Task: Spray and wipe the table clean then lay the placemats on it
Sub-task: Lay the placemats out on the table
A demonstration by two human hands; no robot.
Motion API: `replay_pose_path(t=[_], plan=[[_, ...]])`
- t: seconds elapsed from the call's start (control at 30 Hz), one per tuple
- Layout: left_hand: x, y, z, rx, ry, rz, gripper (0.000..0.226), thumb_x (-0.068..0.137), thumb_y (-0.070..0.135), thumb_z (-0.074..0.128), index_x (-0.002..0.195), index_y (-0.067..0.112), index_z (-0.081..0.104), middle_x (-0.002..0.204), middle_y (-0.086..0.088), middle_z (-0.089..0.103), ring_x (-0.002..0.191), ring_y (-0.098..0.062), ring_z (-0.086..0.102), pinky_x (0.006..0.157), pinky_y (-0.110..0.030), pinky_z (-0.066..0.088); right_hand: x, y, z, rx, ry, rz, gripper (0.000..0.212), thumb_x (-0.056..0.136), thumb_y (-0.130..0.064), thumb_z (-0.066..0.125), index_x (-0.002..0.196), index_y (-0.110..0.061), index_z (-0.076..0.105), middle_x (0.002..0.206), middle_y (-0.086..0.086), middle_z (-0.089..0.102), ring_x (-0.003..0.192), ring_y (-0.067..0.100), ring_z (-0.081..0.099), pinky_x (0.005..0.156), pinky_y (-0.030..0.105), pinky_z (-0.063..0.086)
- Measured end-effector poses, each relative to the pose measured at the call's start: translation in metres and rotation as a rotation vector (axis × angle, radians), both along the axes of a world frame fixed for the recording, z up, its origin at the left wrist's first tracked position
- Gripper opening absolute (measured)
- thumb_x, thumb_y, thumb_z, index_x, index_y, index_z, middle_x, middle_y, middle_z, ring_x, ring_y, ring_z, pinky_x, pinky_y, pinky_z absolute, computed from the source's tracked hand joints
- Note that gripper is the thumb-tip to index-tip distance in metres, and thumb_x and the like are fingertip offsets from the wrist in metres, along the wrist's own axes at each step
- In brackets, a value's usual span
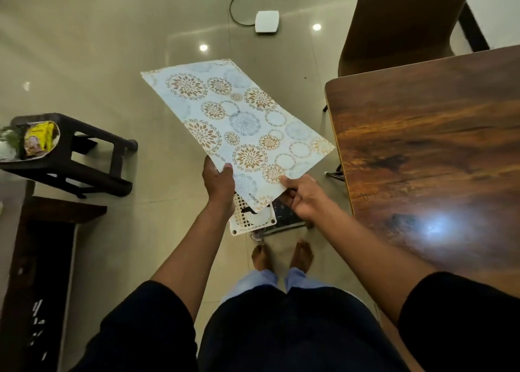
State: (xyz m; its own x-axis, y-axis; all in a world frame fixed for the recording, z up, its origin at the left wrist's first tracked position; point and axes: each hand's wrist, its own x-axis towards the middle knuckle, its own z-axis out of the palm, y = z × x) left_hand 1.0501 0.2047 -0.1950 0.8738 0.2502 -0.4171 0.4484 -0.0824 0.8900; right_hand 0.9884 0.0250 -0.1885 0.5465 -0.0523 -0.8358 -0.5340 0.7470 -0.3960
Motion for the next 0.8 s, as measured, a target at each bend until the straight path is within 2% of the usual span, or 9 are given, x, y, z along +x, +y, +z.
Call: replay_pose_path(t=[0.07, 0.17, 0.3, 0.37, 0.43, 0.5, 0.57, 0.67, 0.8], plan=[[-0.002, 0.012, 0.005, -0.117, -0.047, 0.019, 0.052, 0.097, 0.006, 0.055, 0.147, 0.02, 0.055, 0.151, -0.004, 0.062, 0.141, -0.027, 0.057, 0.122, -0.058, 0.04, 0.004, -0.003, 0.015, -0.037, -0.052, 0.043, 0.042, 0.094, 0.009, 0.063, 0.133, -0.003, 0.057, 0.119, 0.016, 0.075, 0.101, 0.03, 0.075, 0.065, 0.038, 0.065], [0.001, 0.032, 0.014, -0.199, -0.095, 0.004, 0.055, 0.101, -0.003, 0.053, 0.153, 0.013, 0.05, 0.155, -0.007, 0.059, 0.145, -0.027, 0.054, 0.124, -0.057, 0.036, 0.005, -0.014, 0.03, -0.101, -0.096, 0.006, 0.045, 0.093, 0.008, 0.064, 0.136, -0.007, 0.055, 0.119, 0.015, 0.075, 0.099, 0.03, 0.076, 0.066, 0.038, 0.064], [0.013, 0.062, 0.027, -0.22, -0.098, -0.127, 0.052, 0.105, -0.007, 0.051, 0.154, 0.011, 0.05, 0.152, -0.009, 0.062, 0.141, -0.029, 0.058, 0.123, -0.057, 0.039, 0.001, -0.042, 0.049, -0.222, -0.126, -0.131, 0.052, 0.091, -0.01, 0.073, 0.139, -0.012, 0.052, 0.124, 0.017, 0.071, 0.108, 0.034, 0.072, 0.078, 0.042, 0.065], [0.015, 0.073, 0.04, -0.227, -0.089, -0.229, 0.049, 0.107, -0.009, 0.048, 0.153, 0.008, 0.05, 0.147, -0.007, 0.066, 0.134, -0.022, 0.064, 0.117, -0.048, 0.048, -0.005, -0.057, 0.061, -0.295, -0.126, -0.152, 0.052, 0.091, -0.017, 0.074, 0.139, -0.01, 0.055, 0.125, 0.018, 0.07, 0.107, 0.032, 0.071, 0.075, 0.04, 0.064], [0.015, 0.081, 0.049, -0.258, -0.078, -0.333, 0.045, 0.108, -0.01, 0.045, 0.151, 0.006, 0.05, 0.135, 0.002, 0.072, 0.12, -0.011, 0.072, 0.098, -0.03, 0.06, -0.013, -0.068, 0.072, -0.403, -0.126, -0.117, 0.047, 0.091, -0.017, 0.075, 0.135, -0.008, 0.061, 0.125, 0.019, 0.071, 0.1, 0.026, 0.071, 0.073, 0.038, 0.06], [0.014, 0.087, 0.053, -0.288, -0.072, -0.449, 0.045, 0.109, -0.009, 0.044, 0.151, 0.008, 0.049, 0.128, 0.01, 0.076, 0.117, -0.008, 0.073, 0.09, -0.023, 0.06, -0.023, -0.073, 0.082, -0.509, -0.131, -0.037, 0.04, 0.092, -0.019, 0.075, 0.129, -0.01, 0.065, 0.116, 0.015, 0.074, 0.089, 0.021, 0.069, 0.072, 0.036, 0.056], [0.016, 0.09, 0.052, -0.305, -0.055, -0.537, 0.046, 0.109, -0.007, 0.045, 0.152, 0.009, 0.049, 0.132, 0.008, 0.075, 0.125, -0.015, 0.07, 0.096, -0.028, 0.06, -0.035, -0.075, 0.091, -0.589, -0.138, 0.076, 0.036, 0.094, -0.019, 0.074, 0.127, -0.01, 0.065, 0.108, 0.012, 0.076, 0.085, 0.02, 0.072, 0.072, 0.037, 0.056], [0.019, 0.088, 0.046, -0.343, -0.016, -0.641, 0.046, 0.108, -0.004, 0.047, 0.151, 0.012, 0.052, 0.147, -0.005, 0.067, 0.138, -0.028, 0.062, 0.112, -0.043, 0.053, -0.056, -0.075, 0.1, -0.708, -0.12, 0.108, 0.032, 0.092, -0.012, 0.076, 0.122, -0.009, 0.065, 0.113, 0.014, 0.075, 0.097, 0.028, 0.073, 0.076, 0.043, 0.06], [0.017, 0.072, 0.042, -0.353, 0.009, -0.794, 0.048, 0.108, -0.001, 0.048, 0.155, 0.009, 0.049, 0.153, -0.009, 0.062, 0.141, -0.031, 0.059, 0.116, -0.048, 0.049, -0.093, -0.077, 0.107, -0.756, -0.088, -0.01, 0.032, 0.09, -0.008, 0.078, 0.119, -0.01, 0.064, 0.11, 0.01, 0.075, 0.089, 0.023, 0.073, 0.06, 0.031, 0.057]])
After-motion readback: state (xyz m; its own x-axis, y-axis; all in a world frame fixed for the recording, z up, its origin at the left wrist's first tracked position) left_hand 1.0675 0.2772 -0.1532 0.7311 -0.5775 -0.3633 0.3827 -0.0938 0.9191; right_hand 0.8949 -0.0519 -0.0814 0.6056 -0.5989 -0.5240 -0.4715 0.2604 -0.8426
